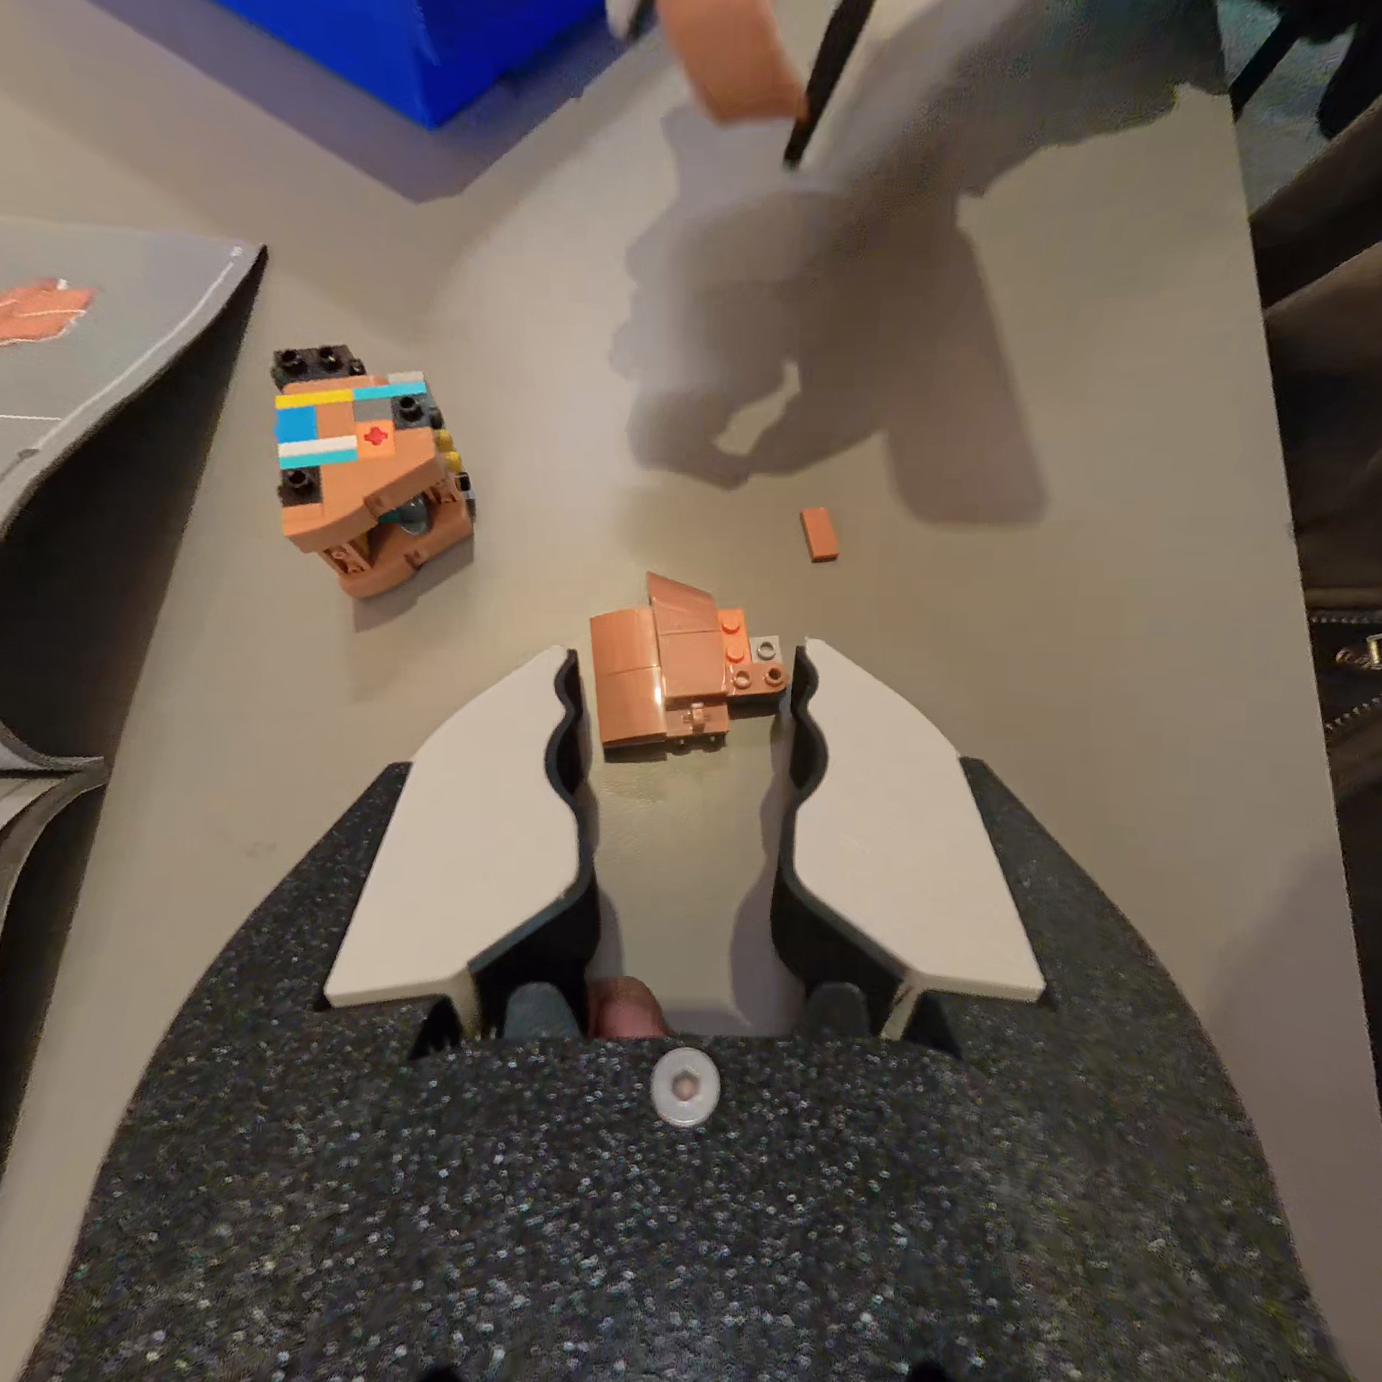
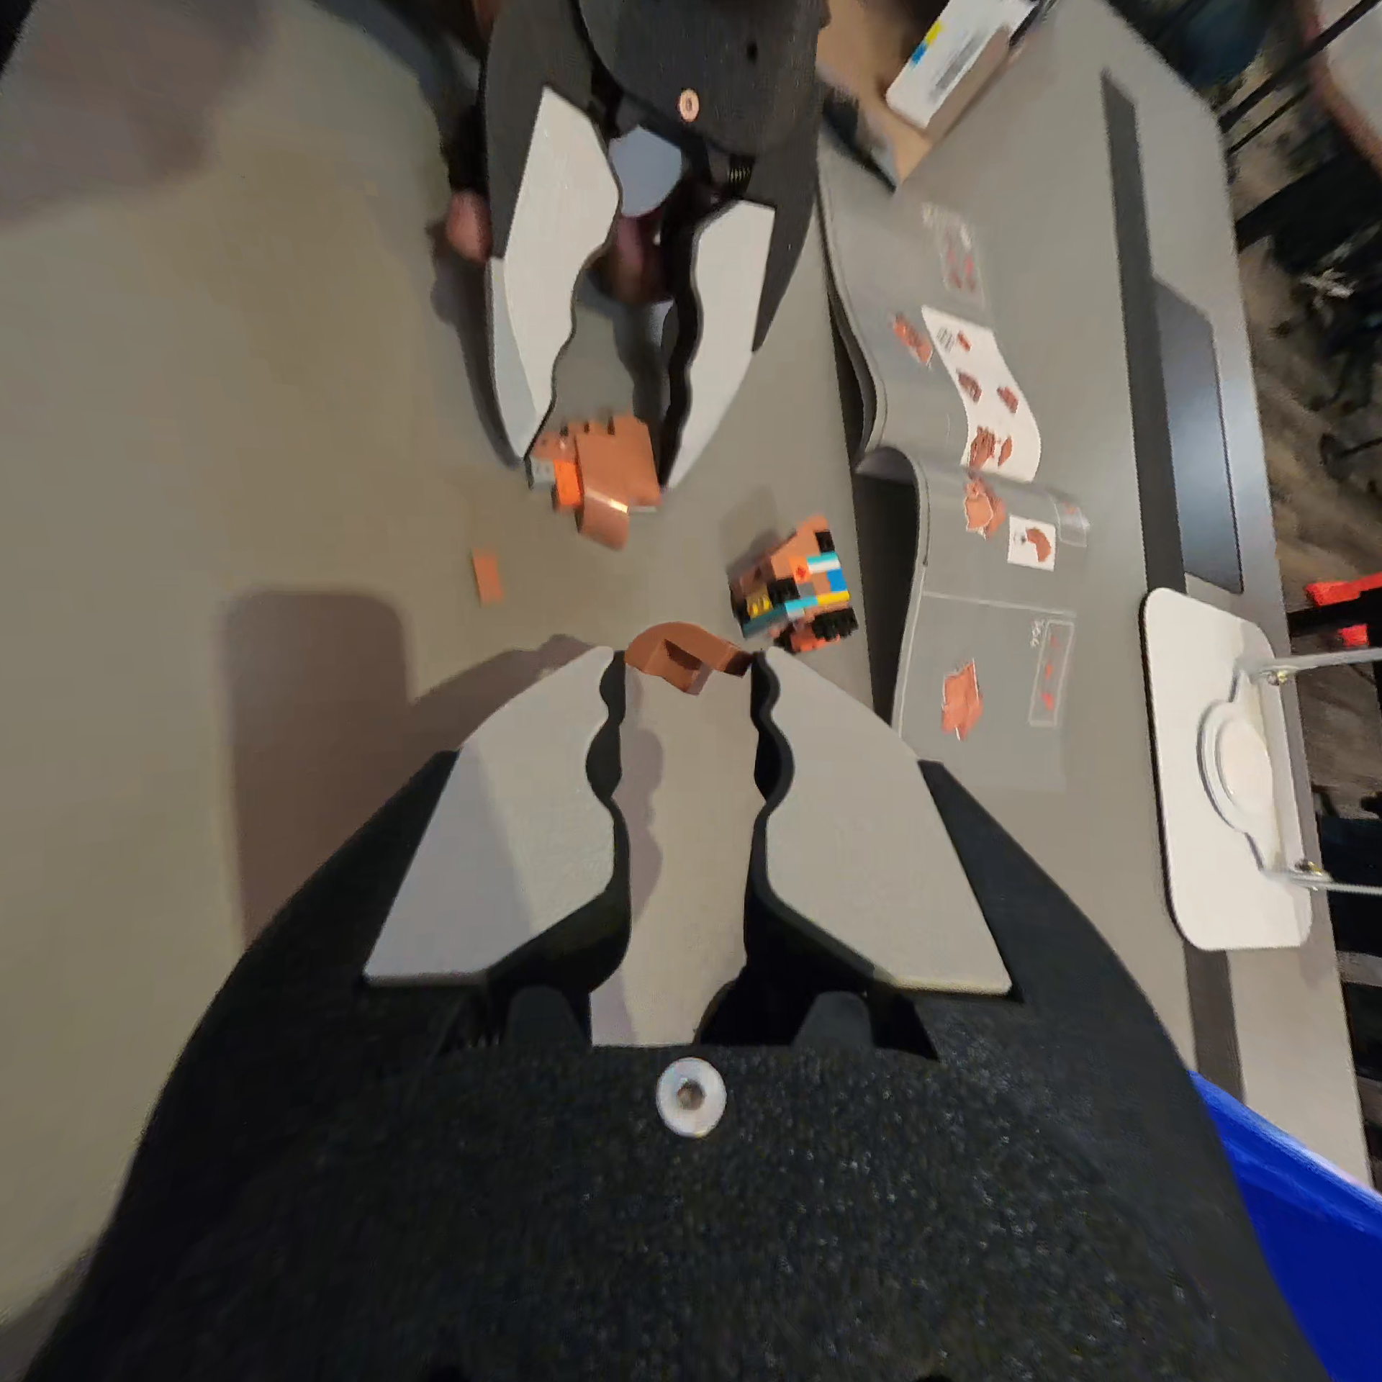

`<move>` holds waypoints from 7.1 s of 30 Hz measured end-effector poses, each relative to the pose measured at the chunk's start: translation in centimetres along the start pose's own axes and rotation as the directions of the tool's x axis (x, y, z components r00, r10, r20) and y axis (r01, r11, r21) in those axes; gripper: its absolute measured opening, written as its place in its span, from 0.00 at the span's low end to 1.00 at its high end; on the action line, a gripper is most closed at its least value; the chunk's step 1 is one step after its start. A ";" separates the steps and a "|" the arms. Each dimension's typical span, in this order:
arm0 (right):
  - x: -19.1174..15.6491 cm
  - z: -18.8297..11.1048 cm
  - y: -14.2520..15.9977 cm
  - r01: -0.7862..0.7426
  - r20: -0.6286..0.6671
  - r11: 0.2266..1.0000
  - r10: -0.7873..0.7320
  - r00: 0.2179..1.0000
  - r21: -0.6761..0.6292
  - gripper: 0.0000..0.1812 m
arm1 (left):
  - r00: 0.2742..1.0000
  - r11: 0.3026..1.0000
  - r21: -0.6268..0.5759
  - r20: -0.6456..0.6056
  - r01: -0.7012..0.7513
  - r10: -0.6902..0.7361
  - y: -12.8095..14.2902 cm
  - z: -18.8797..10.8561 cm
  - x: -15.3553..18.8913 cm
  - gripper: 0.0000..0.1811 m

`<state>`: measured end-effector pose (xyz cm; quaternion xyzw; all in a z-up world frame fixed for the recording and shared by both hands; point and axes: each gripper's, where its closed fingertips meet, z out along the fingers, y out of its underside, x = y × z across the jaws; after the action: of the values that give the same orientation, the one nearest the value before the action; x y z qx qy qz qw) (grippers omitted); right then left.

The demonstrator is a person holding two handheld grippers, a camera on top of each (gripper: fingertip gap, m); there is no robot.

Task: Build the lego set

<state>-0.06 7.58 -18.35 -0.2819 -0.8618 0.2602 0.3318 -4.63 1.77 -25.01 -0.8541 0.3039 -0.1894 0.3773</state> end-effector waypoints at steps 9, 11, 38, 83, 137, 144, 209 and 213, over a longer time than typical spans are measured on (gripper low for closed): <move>2.2 3.0 -2.4 -0.044 -0.316 0.960 0.134 0.939 0.277 0.17 | 0.989 0.922 0.358 -0.038 0.150 -0.146 -5.8 -2.8 -0.7 0.26; 2.1 3.2 -3.0 0.032 -0.381 0.962 0.077 0.921 0.273 0.17 | 0.976 0.894 0.392 -0.102 0.218 -0.194 -6.4 -2.9 -0.4 0.26; -1.7 5.2 -5.1 0.481 -0.443 0.859 -0.368 0.818 0.176 0.19 | 0.982 0.945 0.310 -0.183 0.102 -0.046 -5.4 -1.3 2.0 0.09; -1.1 4.1 6.1 -0.419 -0.029 0.899 0.419 0.908 -0.130 0.18 | 0.996 0.975 0.203 -0.042 0.087 -0.080 -3.4 -1.0 -0.1 0.16; -2.3 4.9 -1.1 -0.023 -0.233 0.995 0.045 0.971 0.096 0.07 | 0.993 0.985 0.148 0.083 -0.090 0.078 -4.2 1.3 0.9 0.01; -1.2 3.3 -2.2 -0.201 -0.139 0.946 0.242 0.960 0.254 0.13 | 0.994 0.973 0.215 0.082 -0.085 0.068 -4.9 0.6 0.7 0.01; -4.8 6.8 -0.9 -0.099 0.022 0.995 0.099 0.995 0.014 0.09 | 0.997 0.999 -0.029 0.081 0.020 -0.017 -0.7 1.7 0.6 0.29; -5.0 7.0 -0.9 -0.062 0.017 0.998 0.062 0.998 0.017 0.09 | 0.996 0.999 -0.033 0.084 0.015 -0.012 -0.7 1.8 0.6 0.29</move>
<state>-2.26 1.88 -24.38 -0.3034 -0.8531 0.2802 0.3188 -2.93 2.67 -25.62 -0.8697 0.2850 -0.1508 0.3738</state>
